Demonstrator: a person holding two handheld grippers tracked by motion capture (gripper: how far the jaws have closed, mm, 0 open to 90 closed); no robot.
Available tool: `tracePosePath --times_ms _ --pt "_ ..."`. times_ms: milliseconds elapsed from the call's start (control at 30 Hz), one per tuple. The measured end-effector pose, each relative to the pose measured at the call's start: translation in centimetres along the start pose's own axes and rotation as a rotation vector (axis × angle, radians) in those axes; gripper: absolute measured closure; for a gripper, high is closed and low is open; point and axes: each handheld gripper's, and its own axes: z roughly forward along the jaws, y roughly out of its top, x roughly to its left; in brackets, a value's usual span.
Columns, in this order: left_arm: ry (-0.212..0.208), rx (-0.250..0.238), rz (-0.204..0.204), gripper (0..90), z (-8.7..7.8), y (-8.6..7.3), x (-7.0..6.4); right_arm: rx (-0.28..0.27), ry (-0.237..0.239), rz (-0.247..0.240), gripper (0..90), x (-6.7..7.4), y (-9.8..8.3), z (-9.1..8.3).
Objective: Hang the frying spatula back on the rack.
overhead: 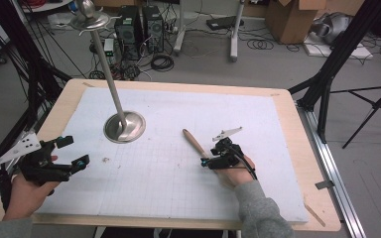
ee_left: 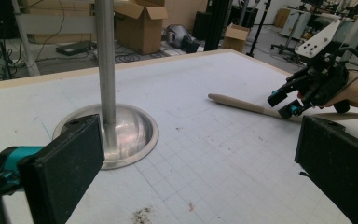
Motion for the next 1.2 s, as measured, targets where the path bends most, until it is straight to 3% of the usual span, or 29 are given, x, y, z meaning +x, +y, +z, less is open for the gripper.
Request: tracePosePath --times_ms 500,1200 --pt "0.002 -0.004 0.0 1.8 0.0 0.1 0.0 0.075 -0.022 -0.024 55.2 0.9 -0.3 -0.3" --pt "0.002 -0.001 0.001 1.8 0.1 0.2 0.0 0.104 -0.067 -0.028 68.5 1.4 -0.9 -0.8"
